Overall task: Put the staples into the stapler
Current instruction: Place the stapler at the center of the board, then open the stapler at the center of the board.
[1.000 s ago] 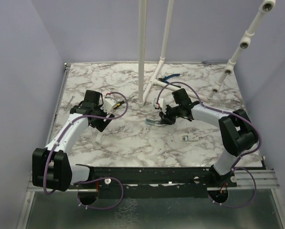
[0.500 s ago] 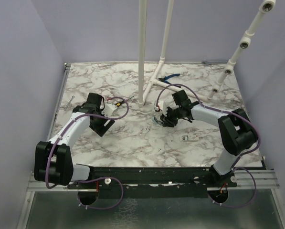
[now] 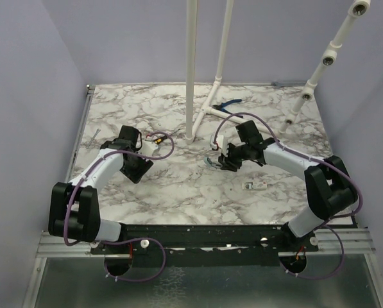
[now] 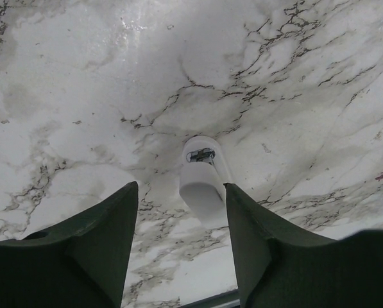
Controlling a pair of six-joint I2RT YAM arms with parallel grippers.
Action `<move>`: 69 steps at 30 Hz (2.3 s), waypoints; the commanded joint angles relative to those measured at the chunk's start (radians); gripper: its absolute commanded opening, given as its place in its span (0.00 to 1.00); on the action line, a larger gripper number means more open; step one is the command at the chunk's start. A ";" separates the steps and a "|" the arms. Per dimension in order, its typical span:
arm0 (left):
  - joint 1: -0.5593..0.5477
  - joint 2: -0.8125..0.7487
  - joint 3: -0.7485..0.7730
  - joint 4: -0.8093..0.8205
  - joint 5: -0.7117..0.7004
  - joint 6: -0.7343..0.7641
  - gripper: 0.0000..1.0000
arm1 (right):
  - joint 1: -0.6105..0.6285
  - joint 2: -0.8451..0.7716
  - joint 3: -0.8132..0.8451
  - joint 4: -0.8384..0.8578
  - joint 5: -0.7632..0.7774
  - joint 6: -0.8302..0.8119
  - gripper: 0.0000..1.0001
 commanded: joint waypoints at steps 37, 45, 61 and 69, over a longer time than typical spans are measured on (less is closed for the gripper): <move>-0.452 -0.005 0.295 0.142 0.563 -0.057 0.00 | 0.008 -0.277 -0.109 0.269 -0.580 0.300 0.72; -0.490 0.013 0.291 0.216 0.608 -0.073 0.00 | 0.026 -0.261 -0.132 0.329 -0.595 0.344 0.72; -0.503 0.002 0.261 0.294 0.667 -0.107 0.00 | 0.062 -0.166 -0.114 0.389 -0.583 0.411 0.51; -0.502 -0.026 0.225 0.294 0.650 -0.069 0.00 | 0.061 -0.188 -0.113 0.342 -0.528 0.372 0.13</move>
